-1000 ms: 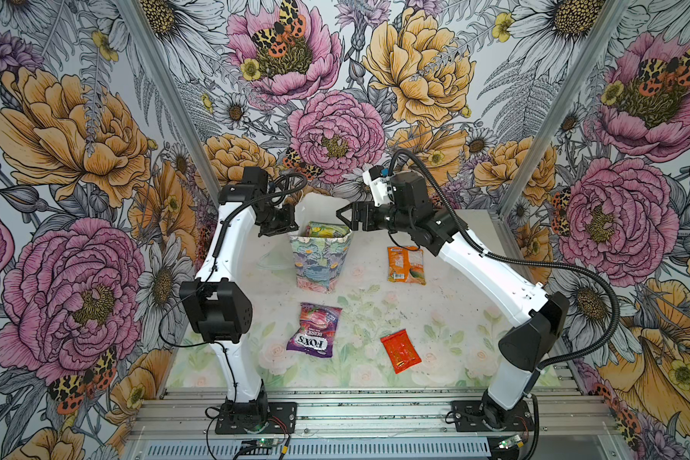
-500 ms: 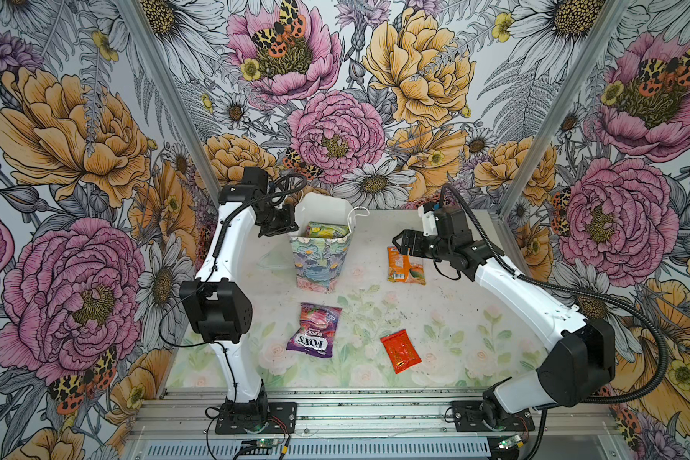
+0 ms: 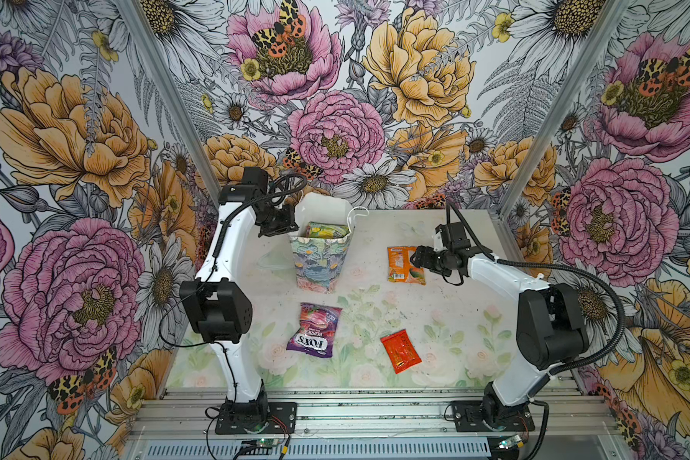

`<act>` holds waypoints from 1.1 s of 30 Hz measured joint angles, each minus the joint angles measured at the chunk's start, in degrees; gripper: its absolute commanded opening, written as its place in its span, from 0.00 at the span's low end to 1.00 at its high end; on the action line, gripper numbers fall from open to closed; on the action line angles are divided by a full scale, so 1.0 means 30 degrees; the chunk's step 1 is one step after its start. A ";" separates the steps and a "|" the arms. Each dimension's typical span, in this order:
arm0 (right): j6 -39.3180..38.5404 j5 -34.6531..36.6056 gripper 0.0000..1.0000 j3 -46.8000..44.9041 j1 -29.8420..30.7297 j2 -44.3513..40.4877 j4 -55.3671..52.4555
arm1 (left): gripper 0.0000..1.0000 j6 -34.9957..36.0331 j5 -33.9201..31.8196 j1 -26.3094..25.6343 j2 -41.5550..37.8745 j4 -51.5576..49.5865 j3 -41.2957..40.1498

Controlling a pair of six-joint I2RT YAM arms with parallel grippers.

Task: Place the snacks into the paper bag
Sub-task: Pick up the snack from the top-center of the table.

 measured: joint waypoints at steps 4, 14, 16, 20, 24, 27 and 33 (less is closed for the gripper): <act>-0.0007 -0.0124 0.79 0.0015 -0.0386 0.1231 0.0386 | 0.00 0.0000 0.0000 0.0000 0.0000 0.0000 -0.0007; 0.0007 -0.0415 0.73 0.1137 -0.0423 0.3577 0.0984 | 0.00 0.0000 0.0000 0.0000 0.0000 0.0000 -0.0007; 0.0015 -0.0488 0.71 0.1268 -0.0423 0.3687 0.1137 | 0.00 0.0000 0.0000 0.0000 0.0000 0.0000 -0.0007; 0.0248 -0.0736 0.66 0.1282 -0.0423 0.4007 0.1647 | 0.00 0.0000 0.0000 0.0000 0.0000 0.0000 -0.0007; 0.0561 -0.1115 0.61 0.1275 -0.0423 0.4619 0.2142 | 0.00 0.0000 0.0000 0.0000 0.0000 0.0000 -0.0007; 0.0801 -0.1304 0.51 0.1260 -0.0423 0.4685 0.2557 | 0.00 0.0000 0.0000 0.0000 0.0000 0.0000 -0.0007; 0.1260 -0.1639 0.18 0.0882 -0.0423 0.4699 0.3293 | 0.00 0.0000 0.0000 0.0000 0.0000 0.0000 -0.0007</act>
